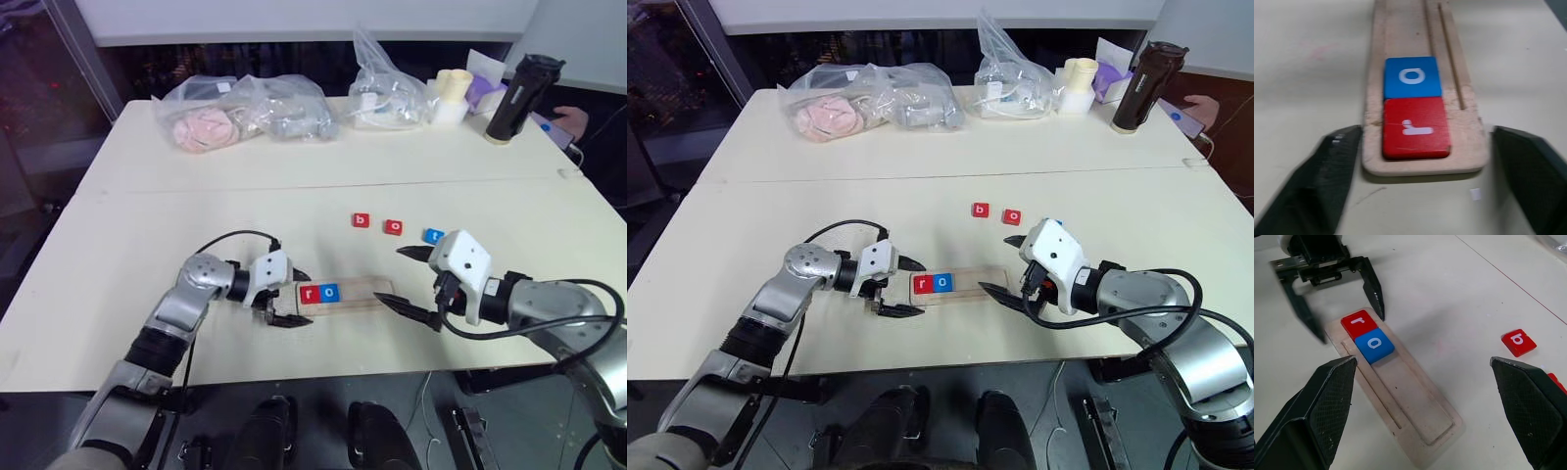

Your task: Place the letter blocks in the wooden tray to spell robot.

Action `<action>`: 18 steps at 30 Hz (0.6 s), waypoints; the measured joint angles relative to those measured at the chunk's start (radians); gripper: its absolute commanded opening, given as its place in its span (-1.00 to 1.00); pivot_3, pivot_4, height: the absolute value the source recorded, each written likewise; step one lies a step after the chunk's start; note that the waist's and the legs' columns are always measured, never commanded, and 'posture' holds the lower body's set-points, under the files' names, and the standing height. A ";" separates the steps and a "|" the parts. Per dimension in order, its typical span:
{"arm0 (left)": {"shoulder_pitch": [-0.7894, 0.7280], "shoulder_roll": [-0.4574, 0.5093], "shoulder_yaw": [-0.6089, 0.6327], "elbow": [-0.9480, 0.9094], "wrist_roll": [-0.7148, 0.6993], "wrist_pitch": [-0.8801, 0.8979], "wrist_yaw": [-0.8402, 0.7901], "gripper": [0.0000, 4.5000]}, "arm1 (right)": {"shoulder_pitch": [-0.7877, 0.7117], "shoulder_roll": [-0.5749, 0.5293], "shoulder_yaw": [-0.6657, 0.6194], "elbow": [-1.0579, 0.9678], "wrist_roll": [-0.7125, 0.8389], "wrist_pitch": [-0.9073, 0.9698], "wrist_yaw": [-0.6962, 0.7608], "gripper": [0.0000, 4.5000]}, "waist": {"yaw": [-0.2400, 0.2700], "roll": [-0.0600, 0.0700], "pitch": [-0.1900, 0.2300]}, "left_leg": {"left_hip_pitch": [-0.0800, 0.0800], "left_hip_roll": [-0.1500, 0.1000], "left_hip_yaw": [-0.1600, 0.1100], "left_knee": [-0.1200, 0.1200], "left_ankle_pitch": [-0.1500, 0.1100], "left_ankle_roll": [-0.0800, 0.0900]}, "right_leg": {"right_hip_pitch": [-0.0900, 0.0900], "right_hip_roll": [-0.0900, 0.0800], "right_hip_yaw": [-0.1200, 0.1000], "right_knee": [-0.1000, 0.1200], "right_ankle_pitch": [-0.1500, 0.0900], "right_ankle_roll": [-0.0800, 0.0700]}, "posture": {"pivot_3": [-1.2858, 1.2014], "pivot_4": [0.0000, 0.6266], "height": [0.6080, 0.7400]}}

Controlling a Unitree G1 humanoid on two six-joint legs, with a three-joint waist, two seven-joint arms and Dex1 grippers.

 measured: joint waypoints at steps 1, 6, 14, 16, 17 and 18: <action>0.000 0.000 -0.001 0.000 -0.001 0.001 0.003 0.98 | 0.000 0.000 0.000 0.000 0.000 0.000 0.001 1.00 | 0.000 0.000 0.000 | 0.000 0.000 0.000 0.000 0.000 0.000 | 0.000 0.000 0.000 0.000 0.000 0.000 | 0.03 -0.52 0.97; 0.000 0.005 -0.004 0.000 -0.008 -0.001 0.012 0.98 | 0.000 0.000 0.000 0.000 0.000 0.000 0.004 1.00 | -0.001 0.001 0.000 | 0.000 0.000 0.000 0.000 0.000 0.000 | 0.000 0.000 0.000 0.000 0.000 0.000 | 0.03 -0.52 0.97; 0.014 0.070 0.001 -0.002 -0.035 -0.039 0.012 0.98 | -0.003 0.000 0.003 0.002 0.000 0.000 0.011 1.00 | -0.010 0.001 -0.001 | 0.001 0.001 0.000 -0.001 0.000 0.000 | -0.001 0.001 0.000 0.000 0.000 0.000 | 0.03 -0.52 0.97; 0.033 0.107 0.018 -0.009 -0.050 -0.041 0.011 0.98 | -0.007 0.000 0.010 0.005 0.000 0.000 0.013 1.00 | -0.014 0.002 -0.001 | 0.001 0.001 0.000 -0.002 0.000 0.000 | -0.001 0.001 0.000 0.001 0.000 -0.001 | 0.03 -0.52 0.97; 0.041 0.128 0.027 -0.015 -0.057 -0.042 0.010 0.98 | -0.011 0.000 0.016 0.007 0.000 0.000 0.014 1.00 | -0.016 0.002 -0.001 | 0.001 0.002 0.000 -0.002 0.000 0.000 | -0.001 0.001 0.000 0.001 0.000 -0.001 | 0.03 -0.52 0.97; 0.048 0.147 0.034 -0.021 -0.061 -0.043 0.009 0.98 | -0.015 0.000 0.022 0.009 0.000 0.000 0.015 1.00 | -0.018 0.002 -0.001 | 0.001 0.002 0.000 -0.002 0.000 -0.001 | -0.001 0.001 0.000 0.001 0.000 -0.001 | 0.03 -0.52 0.97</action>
